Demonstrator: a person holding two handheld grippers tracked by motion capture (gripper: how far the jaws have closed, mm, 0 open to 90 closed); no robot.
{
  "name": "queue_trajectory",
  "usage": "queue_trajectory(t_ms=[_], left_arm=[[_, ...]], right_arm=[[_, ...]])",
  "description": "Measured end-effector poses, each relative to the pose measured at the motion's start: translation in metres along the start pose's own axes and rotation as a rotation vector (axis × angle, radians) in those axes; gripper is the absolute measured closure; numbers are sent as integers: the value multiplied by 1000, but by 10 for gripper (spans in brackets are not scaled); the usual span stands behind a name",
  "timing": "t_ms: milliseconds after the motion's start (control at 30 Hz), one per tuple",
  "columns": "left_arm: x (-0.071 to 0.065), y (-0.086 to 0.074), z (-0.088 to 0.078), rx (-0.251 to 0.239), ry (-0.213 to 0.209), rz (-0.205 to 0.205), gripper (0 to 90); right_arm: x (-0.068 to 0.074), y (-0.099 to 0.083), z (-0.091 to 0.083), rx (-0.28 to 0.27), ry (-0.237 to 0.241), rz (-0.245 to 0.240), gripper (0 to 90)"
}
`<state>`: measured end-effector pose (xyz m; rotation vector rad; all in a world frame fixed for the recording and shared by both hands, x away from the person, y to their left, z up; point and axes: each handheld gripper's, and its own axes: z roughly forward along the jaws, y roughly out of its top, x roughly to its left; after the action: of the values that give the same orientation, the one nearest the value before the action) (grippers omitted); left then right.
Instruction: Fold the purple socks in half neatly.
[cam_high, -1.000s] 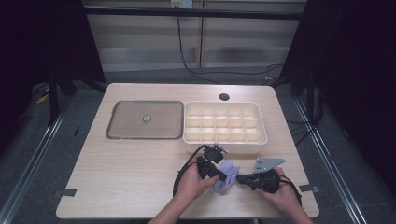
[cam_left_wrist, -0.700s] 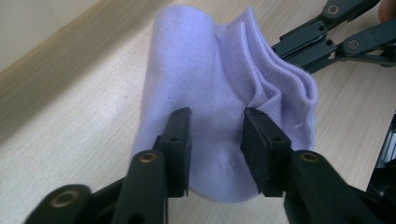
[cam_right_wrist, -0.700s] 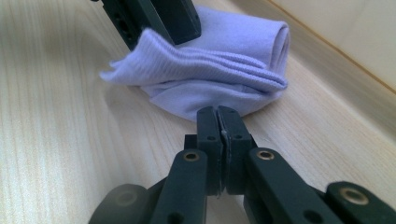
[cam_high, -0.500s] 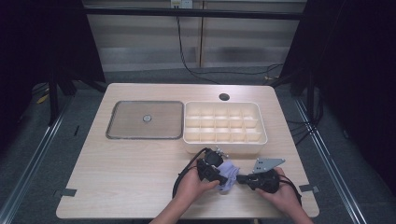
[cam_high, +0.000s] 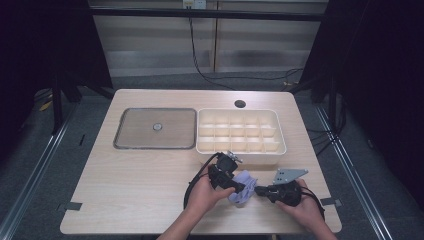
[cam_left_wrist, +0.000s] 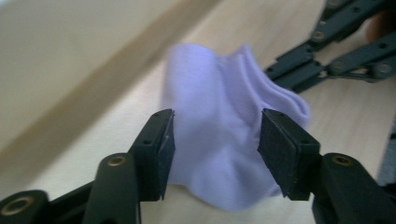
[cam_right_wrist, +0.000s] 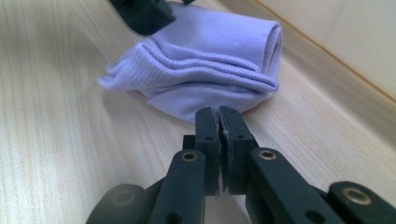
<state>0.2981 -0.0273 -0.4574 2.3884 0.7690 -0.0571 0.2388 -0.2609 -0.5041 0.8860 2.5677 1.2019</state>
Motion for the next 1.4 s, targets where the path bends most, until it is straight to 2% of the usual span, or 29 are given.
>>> queue_trajectory(t_ms=[167,267,467,633,700,900,1000,1100,1333,1400], left_arm=[[9,-4,2,10,22,-6,418],[13,-6,4,11,20,-16,413],[16,-6,9,16,-12,-35,439],[18,-4,12,26,-9,-33,467],[19,-3,14,25,-17,-47,479],[22,-3,17,36,-33,-68,574],[22,-3,15,57,-42,-76,684],[23,-1,11,62,-68,-121,807],[24,0,3,58,-105,-184,837],[24,0,2,57,-101,-181,837]], right_arm=[[0,0,0,3,-1,-3,871],[0,1,0,0,-1,-4,871],[-1,0,-1,0,-2,-2,871],[-1,0,-2,0,-4,2,871],[-1,0,-2,0,-4,-1,871],[-2,0,-3,-5,-8,1,871],[-2,0,-3,-6,-8,0,871],[-3,0,-4,-11,-9,4,871],[-3,2,-7,-22,-17,1,873],[-2,3,-9,-29,-20,0,873]])
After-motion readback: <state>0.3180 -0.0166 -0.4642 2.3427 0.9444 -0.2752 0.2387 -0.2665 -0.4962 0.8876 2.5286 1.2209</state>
